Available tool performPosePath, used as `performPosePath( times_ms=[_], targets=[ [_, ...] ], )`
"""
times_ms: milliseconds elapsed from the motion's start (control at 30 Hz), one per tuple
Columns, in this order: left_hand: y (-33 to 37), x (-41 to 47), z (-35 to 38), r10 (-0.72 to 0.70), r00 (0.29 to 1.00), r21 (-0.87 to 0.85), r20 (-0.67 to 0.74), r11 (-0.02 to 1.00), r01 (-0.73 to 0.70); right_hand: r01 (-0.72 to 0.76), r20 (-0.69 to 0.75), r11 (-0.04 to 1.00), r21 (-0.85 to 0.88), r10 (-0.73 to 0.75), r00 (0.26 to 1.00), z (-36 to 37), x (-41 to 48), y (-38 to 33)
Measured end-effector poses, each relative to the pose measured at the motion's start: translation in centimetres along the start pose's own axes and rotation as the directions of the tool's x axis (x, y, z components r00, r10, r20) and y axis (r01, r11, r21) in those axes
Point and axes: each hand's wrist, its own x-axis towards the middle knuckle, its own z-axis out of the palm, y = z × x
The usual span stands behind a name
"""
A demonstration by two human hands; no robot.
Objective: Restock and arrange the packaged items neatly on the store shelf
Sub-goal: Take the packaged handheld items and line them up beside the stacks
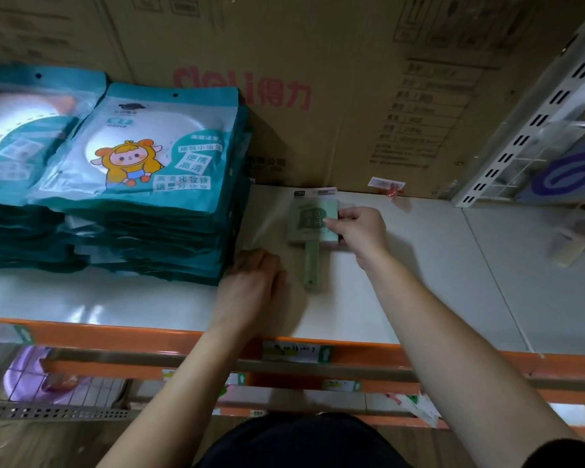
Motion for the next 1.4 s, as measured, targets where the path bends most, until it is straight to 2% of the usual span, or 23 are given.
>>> performPosePath(
  times_ms=[200, 500, 700, 867, 967, 1067, 1200, 1400],
  targets=[
    [-0.2, 0.0, 0.3, 0.014, 0.999, -0.002, -0.036, 1.0, -0.014, 0.095, -0.061, 0.972, -0.216, -0.111, 0.992, 0.4, 0.4, -0.1],
    [-0.2, 0.0, 0.3, 0.017, 0.999, -0.023, -0.037, 1.0, -0.018, 0.148, -0.082, 0.93, -0.337, -0.185, 0.979, 0.7, 0.5, 0.4],
    [-0.2, 0.0, 0.2, 0.021, 0.999, -0.024, -0.027, 0.999, -0.021, 0.174, -0.11, 0.916, -0.362, -0.227, 0.968, 0.7, 0.0, 0.5],
    [0.2, 0.5, -0.1, 0.061, 0.998, -0.075, -0.026, 0.995, -0.063, 0.083, -0.143, 0.961, -0.265, -0.124, 0.982, -1.0, -1.0, 1.0],
    [1.5, 1.4, 0.0, 0.098, 0.994, -0.138, 0.043, 0.986, -0.091, 0.085, -0.165, 0.973, -0.216, -0.122, 0.979, -3.3, -2.5, 2.1],
    [4.1, 2.2, 0.4, 0.163, 0.986, -0.225, 0.038, 0.963, -0.15, 0.137, -0.2, 0.967, -0.216, -0.181, 0.963, -6.6, -4.2, 3.4],
    [9.4, 2.4, 1.6, 0.303, 0.953, -0.109, -0.022, 0.947, -0.304, 0.156, -0.286, 0.972, -0.178, -0.203, 0.936, -12.5, -6.7, 5.5],
    [20.9, 0.7, 5.1, 0.44, 0.897, -0.126, -0.039, 0.889, -0.441, 0.148, -0.419, 0.959, -0.243, -0.242, 0.875, -24.5, -10.5, 9.4]
  ],
)
